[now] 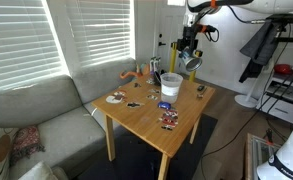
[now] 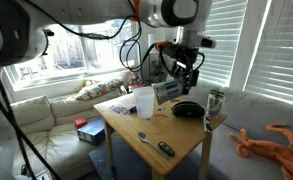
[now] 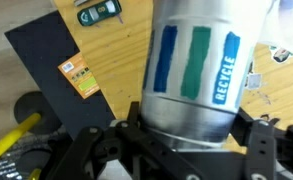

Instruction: Place the silver cup upside down in the clear cup and put the silver spoon in the clear cup.

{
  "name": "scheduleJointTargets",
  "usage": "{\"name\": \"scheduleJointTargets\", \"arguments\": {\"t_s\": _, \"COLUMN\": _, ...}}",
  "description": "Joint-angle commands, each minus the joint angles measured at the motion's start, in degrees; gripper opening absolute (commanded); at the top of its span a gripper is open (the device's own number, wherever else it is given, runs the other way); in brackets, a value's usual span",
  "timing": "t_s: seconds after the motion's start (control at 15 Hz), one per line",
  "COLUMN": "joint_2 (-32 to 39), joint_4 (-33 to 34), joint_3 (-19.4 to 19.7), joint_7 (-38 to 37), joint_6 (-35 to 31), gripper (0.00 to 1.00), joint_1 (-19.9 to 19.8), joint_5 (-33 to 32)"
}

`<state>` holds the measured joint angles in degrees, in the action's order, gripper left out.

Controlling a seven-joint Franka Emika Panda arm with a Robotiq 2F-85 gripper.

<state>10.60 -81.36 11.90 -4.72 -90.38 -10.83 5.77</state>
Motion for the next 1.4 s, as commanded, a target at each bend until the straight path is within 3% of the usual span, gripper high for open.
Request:
{"name": "scheduleJointTargets", "arguments": {"t_s": 0.0, "joint_2": -11.83, "joint_4": -12.41, "joint_3": -2.07, "joint_7": -0.2, "joint_6": -10.29, "gripper": 0.58, "joint_1": 4.39, "joint_5": -6.93}}
{"name": "scheduleJointTargets", "arguments": {"t_s": 0.6, "joint_2": -27.0, "joint_4": -37.28, "joint_3": -10.67, "joint_7": -4.01, "joint_6": -45.87, "gripper": 0.58, "joint_1": 8.01, "joint_5": -15.12}}
{"name": "scheduleJointTargets", "arguments": {"t_s": 0.67, "joint_2": -27.72, "joint_4": -38.84, "joint_3": -11.08, "joint_7": -3.4, "joint_6": -47.77, "gripper": 0.58, "joint_1": 8.2, "joint_5": -14.2}}
{"name": "scheduleJointTargets", "arguments": {"t_s": 0.73, "joint_2": -23.15, "joint_4": -31.91, "joint_3": -10.61, "joint_7": -2.18, "joint_6": -42.61, "gripper": 0.83, "joint_1": 7.68, "joint_5": -13.02}}
{"name": "scheduleJointTargets", "arguments": {"t_s": 1.0, "joint_2": -25.91, "joint_4": -37.01, "joint_3": -11.4, "joint_7": -2.21, "joint_6": -46.54, "gripper": 0.83, "joint_1": 7.75, "joint_5": -13.0}}
{"name": "scheduleJointTargets", "arguments": {"t_s": 1.07, "joint_2": -26.08, "joint_4": -37.1, "joint_3": -11.4, "joint_7": -2.21, "joint_6": -46.55, "gripper": 0.58, "joint_1": 7.75, "joint_5": -12.99}}
{"name": "scheduleJointTargets", "arguments": {"t_s": 1.33, "joint_2": -28.44, "joint_4": -39.83, "joint_3": -11.74, "joint_7": 0.78, "joint_6": -51.66, "gripper": 0.58, "joint_1": 8.33, "joint_5": -13.83}}
